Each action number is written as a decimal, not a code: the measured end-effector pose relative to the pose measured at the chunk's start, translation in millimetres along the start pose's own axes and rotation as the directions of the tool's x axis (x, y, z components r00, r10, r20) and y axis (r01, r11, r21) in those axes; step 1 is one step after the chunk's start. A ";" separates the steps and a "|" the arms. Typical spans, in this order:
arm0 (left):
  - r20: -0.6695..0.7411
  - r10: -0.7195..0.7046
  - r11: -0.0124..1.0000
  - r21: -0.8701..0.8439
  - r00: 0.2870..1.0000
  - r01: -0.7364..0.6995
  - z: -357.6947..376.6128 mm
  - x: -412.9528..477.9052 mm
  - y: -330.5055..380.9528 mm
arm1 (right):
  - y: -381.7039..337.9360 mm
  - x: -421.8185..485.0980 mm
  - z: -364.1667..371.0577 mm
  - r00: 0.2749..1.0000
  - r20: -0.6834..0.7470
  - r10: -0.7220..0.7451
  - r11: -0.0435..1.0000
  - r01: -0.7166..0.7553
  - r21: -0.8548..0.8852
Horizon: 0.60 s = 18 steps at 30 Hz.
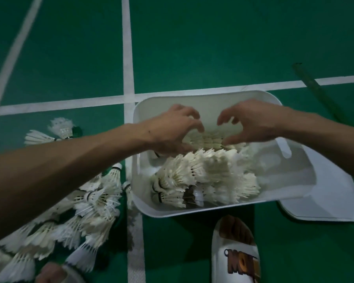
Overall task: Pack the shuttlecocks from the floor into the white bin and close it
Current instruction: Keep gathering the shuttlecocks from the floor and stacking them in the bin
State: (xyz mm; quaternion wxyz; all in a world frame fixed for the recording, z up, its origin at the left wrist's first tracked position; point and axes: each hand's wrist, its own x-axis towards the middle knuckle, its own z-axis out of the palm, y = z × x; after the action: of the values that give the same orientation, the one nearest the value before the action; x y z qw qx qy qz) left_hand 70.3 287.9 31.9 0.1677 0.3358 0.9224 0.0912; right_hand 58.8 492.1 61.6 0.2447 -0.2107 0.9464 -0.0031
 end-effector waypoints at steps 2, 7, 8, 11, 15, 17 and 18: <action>-0.107 -0.073 0.997 0.003 0.992 0.074 -17.7 -11.4 -15.2 | -16.4 11.3 -21.8 0.994 -0.104 -0.036 0.999 0.036 -0.008; -0.187 -0.276 0.961 -0.042 0.943 0.273 -53.5 -45.3 -69.7 | -67.1 51.0 -66.4 0.954 -0.270 -0.135 0.990 0.140 0.001; -0.177 -0.323 0.946 -0.046 0.930 0.320 -56.8 -52.7 -81.5 | -78.5 59.8 -71.9 0.945 -0.288 -0.154 0.986 0.165 0.013; -0.127 -0.432 0.901 -0.014 0.893 0.434 -53.4 -75.1 -125.0 | -113.5 87.7 -79.8 0.929 -0.310 -0.202 0.973 0.227 0.048; 0.033 -0.552 0.833 -0.017 0.833 0.553 -23.4 -111.0 -185.9 | -162.8 123.4 -74.7 0.921 -0.267 -0.284 0.953 0.302 0.028; 0.072 -0.595 0.800 -0.043 0.800 0.599 -6.2 -129.1 -208.9 | -186.8 140.6 -66.4 0.920 -0.218 -0.326 0.942 0.336 0.007; 0.086 -0.612 0.785 -0.057 0.786 0.617 2.6 -137.2 -219.3 | -198.2 148.8 -60.6 0.920 -0.184 -0.346 0.936 0.353 0.002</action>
State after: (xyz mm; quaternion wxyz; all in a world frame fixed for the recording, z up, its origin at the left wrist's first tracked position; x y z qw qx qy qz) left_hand 40.7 32.7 1.9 0.2306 0.0128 0.9712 0.0587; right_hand -8.4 246.0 67.8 0.1572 -0.3707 0.9116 -0.0826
